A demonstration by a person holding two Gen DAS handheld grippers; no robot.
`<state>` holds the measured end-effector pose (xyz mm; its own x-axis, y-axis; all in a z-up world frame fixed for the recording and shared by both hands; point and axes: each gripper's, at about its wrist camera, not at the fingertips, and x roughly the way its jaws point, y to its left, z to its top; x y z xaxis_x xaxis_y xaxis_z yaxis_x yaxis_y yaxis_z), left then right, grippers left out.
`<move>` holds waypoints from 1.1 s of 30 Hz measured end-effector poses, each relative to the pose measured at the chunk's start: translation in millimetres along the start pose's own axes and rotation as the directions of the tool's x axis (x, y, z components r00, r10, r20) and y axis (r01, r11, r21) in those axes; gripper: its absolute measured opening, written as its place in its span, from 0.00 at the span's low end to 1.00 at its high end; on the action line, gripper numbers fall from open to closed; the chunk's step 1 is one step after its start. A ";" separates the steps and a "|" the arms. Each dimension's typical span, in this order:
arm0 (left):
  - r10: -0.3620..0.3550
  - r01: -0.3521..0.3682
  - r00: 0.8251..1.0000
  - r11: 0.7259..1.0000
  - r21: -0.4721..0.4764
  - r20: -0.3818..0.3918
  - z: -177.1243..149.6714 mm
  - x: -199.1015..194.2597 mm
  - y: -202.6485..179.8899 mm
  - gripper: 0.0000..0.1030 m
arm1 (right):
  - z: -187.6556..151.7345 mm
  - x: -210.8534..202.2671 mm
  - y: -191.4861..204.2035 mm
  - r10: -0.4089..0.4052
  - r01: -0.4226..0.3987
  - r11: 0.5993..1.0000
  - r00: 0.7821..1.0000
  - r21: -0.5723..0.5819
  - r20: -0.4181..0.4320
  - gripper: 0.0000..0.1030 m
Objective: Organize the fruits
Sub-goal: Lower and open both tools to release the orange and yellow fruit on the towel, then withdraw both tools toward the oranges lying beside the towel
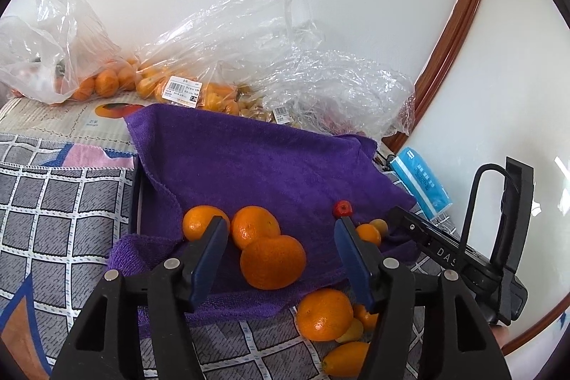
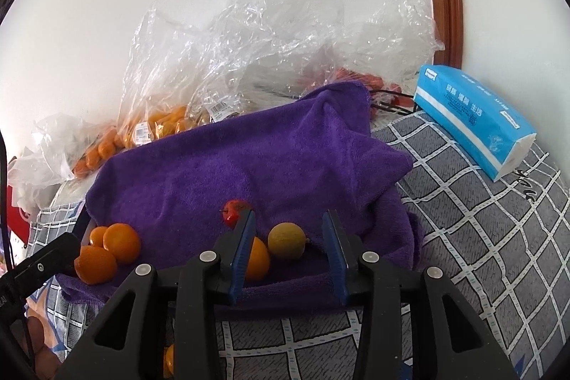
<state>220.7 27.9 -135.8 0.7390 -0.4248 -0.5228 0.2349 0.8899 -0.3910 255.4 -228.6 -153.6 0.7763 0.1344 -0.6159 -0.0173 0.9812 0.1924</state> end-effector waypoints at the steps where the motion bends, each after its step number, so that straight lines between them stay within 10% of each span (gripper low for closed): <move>1: 0.002 -0.002 1.000 1.000 0.000 0.005 0.0 -1.1 0.0 0.59 | 0.2 -1.8 0.8 -0.002 0.002 1.000 1.000 -0.006 0.009 0.38; 33: 0.147 -0.140 0.988 0.982 -0.126 0.048 0.4 -6.9 30.7 0.59 | -59.0 -34.2 49.2 0.113 -0.135 0.982 0.981 -0.135 -0.159 0.35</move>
<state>223.1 58.3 -143.9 0.7951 -0.2811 -0.5373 0.0477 0.9123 -0.4068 190.8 -176.7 -168.2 0.6589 0.2653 -0.7039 -0.2069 0.9636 0.1694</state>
